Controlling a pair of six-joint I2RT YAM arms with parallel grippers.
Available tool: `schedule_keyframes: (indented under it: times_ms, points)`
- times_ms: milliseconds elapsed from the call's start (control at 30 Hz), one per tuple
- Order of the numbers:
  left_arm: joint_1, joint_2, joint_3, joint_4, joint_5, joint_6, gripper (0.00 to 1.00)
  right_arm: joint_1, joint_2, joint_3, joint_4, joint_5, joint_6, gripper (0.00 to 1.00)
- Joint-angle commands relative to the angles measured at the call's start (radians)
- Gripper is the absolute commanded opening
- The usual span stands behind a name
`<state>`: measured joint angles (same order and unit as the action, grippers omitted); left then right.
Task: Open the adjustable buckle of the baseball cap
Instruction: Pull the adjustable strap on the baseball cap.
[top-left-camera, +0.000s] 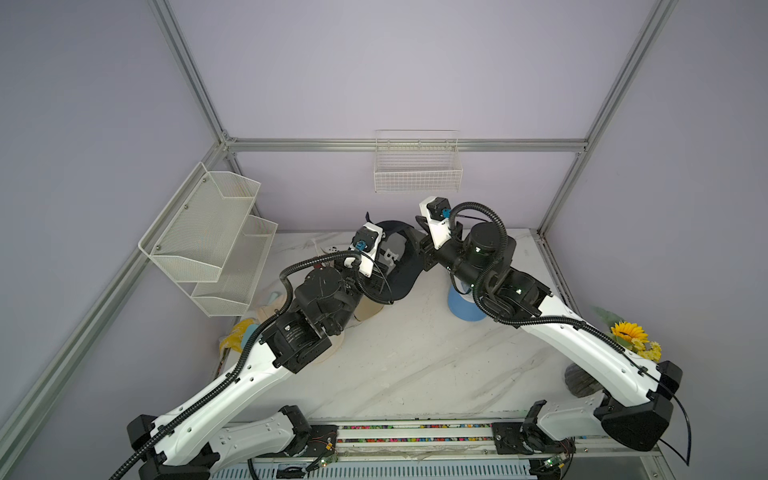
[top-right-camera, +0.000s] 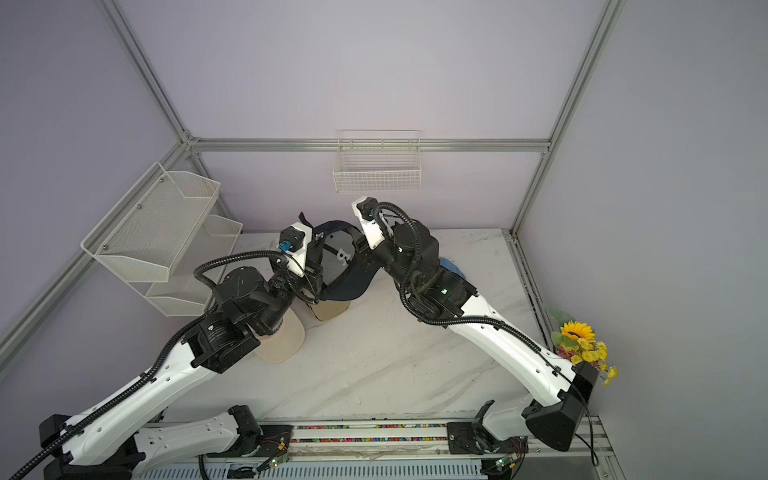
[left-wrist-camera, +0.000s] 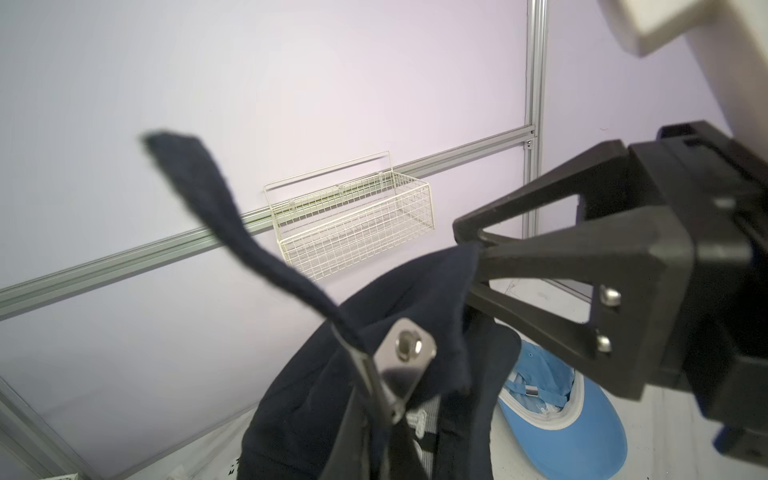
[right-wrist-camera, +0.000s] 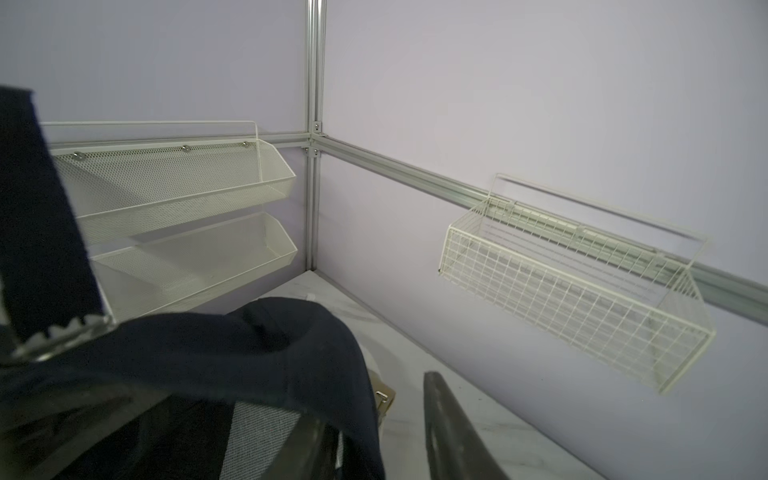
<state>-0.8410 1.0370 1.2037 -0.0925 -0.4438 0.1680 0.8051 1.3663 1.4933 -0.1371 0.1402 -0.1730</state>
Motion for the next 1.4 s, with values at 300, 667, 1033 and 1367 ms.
schedule_keyframes:
  times_ms: [300, 667, 1033, 1367]
  points:
    - [0.008, 0.034, 0.084, -0.039, 0.086, -0.011, 0.01, 0.078, -0.008, -0.037, -0.006, -0.062, -0.058, 0.54]
    - [0.011, 0.072, 0.127, -0.110, 0.143, -0.024, 0.00, 0.098, -0.015, -0.038, 0.013, -0.028, -0.082, 0.46]
    - [0.020, 0.039, 0.077, -0.215, 0.187, -0.049, 0.00, 0.097, -0.006, -0.038, 0.060, 0.068, -0.077, 0.04]
    - [0.023, -0.021, 0.008, -0.240, 0.202, -0.076, 0.00, 0.087, -0.001, 0.009, 0.064, 0.113, -0.078, 0.01]
